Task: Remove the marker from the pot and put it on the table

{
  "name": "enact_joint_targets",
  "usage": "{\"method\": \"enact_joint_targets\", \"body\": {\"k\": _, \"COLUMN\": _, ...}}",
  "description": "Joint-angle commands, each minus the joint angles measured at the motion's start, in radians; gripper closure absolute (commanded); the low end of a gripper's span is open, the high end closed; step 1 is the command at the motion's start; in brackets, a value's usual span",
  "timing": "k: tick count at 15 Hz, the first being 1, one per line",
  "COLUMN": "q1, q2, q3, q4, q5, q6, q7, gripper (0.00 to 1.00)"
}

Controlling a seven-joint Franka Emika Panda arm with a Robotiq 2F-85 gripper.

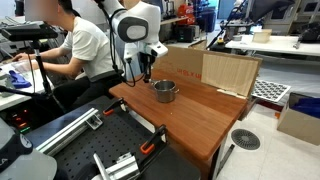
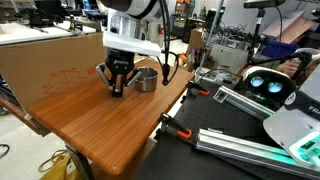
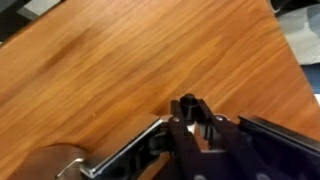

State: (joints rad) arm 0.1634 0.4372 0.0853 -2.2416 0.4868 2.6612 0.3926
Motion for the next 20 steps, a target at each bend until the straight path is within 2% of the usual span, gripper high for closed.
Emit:
{"method": "enact_joint_targets", "body": {"k": 1, "q1": 0.035, "q2": 0.08, "q3": -0.023, "q4": 0.065, "q5": -0.07, "q6": 0.012, "q7": 0.074, "gripper": 0.95}}
{"method": "enact_joint_targets", "body": {"k": 4, "q1": 0.059, "q2": 0.138, "q3": -0.046, "q4": 0.117, "q5": -0.123, "q6": -0.015, "q7": 0.135, "gripper": 0.95}}
{"method": "enact_joint_targets", "body": {"k": 7, "q1": 0.065, "q2": 0.143, "q3": -0.054, "q4": 0.143, "q5": -0.145, "q6": -0.06, "q7": 0.182, "gripper": 0.95}}
{"method": "enact_joint_targets", "body": {"k": 8, "q1": 0.065, "q2": 0.143, "q3": -0.055, "q4": 0.148, "q5": -0.148, "q6": -0.071, "q7": 0.188, "gripper": 0.54}}
{"method": "enact_joint_targets", "body": {"k": 9, "q1": 0.066, "q2": 0.142, "q3": -0.056, "q4": 0.151, "q5": -0.149, "q6": -0.075, "q7": 0.194, "gripper": 0.53}}
{"method": "enact_joint_targets", "body": {"k": 16, "q1": 0.065, "q2": 0.154, "q3": -0.054, "q4": 0.18, "q5": -0.143, "q6": -0.101, "q7": 0.202, "gripper": 0.04}}
{"method": "enact_joint_targets", "body": {"k": 17, "q1": 0.066, "q2": 0.157, "q3": -0.056, "q4": 0.181, "q5": -0.144, "q6": -0.103, "q7": 0.205, "gripper": 0.0}}
{"method": "enact_joint_targets", "body": {"k": 20, "q1": 0.064, "q2": 0.152, "q3": -0.058, "q4": 0.175, "q5": -0.141, "q6": -0.111, "q7": 0.204, "gripper": 0.0}}
